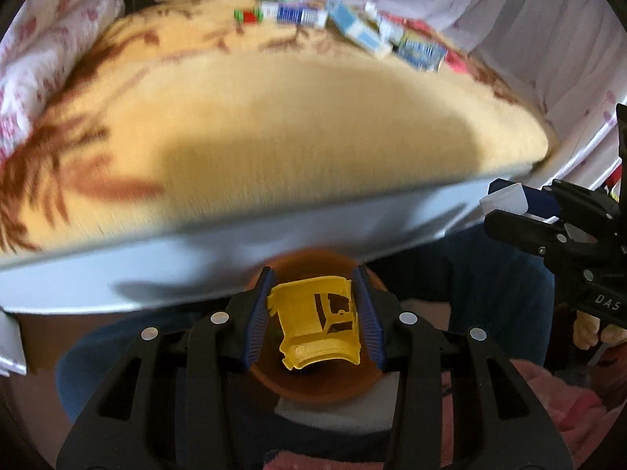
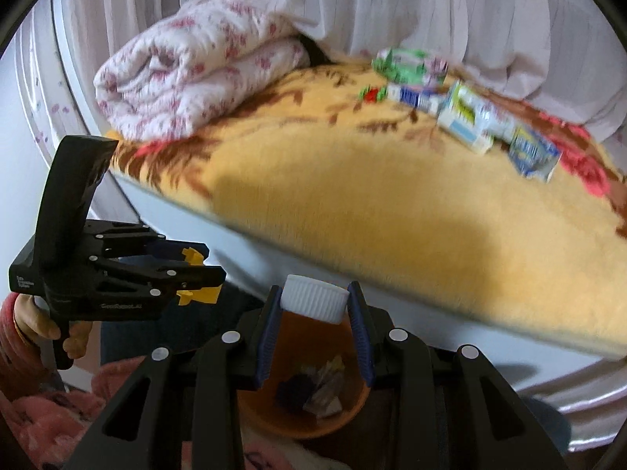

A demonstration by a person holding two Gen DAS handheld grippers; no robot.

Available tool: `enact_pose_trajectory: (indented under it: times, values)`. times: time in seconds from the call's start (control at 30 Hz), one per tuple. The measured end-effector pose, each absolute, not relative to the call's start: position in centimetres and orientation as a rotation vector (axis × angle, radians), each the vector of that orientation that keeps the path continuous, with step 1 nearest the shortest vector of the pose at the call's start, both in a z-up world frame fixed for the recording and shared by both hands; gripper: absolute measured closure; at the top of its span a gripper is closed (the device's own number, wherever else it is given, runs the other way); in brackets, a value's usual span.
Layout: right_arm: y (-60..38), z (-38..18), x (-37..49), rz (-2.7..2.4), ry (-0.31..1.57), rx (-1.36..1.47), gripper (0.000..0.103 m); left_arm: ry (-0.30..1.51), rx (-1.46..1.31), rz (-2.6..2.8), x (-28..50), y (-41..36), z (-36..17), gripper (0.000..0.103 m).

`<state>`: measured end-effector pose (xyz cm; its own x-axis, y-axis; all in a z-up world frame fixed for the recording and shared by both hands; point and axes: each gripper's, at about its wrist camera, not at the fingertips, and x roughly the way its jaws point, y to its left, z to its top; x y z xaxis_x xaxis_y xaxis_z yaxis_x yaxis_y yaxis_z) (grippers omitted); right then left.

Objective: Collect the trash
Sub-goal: 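Carry the yellow toy and white cap over the orange bin with both tools, then open both tools to drop the yellow toy and white cap into the bin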

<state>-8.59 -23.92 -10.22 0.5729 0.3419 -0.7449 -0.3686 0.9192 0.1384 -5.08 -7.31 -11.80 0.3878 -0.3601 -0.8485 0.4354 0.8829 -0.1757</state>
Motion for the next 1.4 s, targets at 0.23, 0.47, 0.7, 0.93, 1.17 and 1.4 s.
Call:
enact_pose_trajectory:
  times: [0.23, 0.47, 0.7, 0.93, 1.17, 1.4]
  values:
    - [-23.2, -14.5, -7.8, 0.435, 0.986, -0.034, 0.069, 1.203, 0.118, -0.481, -5.3, -8.1, -16.8, 0.062]
    - [-22.2, -20.0, -6.6, 0.436, 1.15, -0.021, 0.069, 1.374, 0.123, -0.449, -4.8, -8.8, -22.5, 0.062]
    - [-21.3, -24.0, -5.1, 0.416, 1.268, -0.021, 0.069, 1.539, 0.103, -0.406, -3.6, -8.7, -27.0, 0.062]
    - [-20.6, -25.5, -4.7, 0.415, 1.319, -0.022, 0.069, 1.616, 0.082, -0.387, -3.3, -8.3, -28.9, 0.062]
    - [-20.7, -25.5, -4.3, 0.394, 1.314, -0.005, 0.048, 1.626, 0.058, -0.351, -2.9, -8.0, -29.4, 0.034]
    - [-21.1, -25.0, -4.5, 0.373, 1.296, 0.004, 0.045, 1.613, 0.055, -0.34, -3.0, -8.0, -29.2, 0.03]
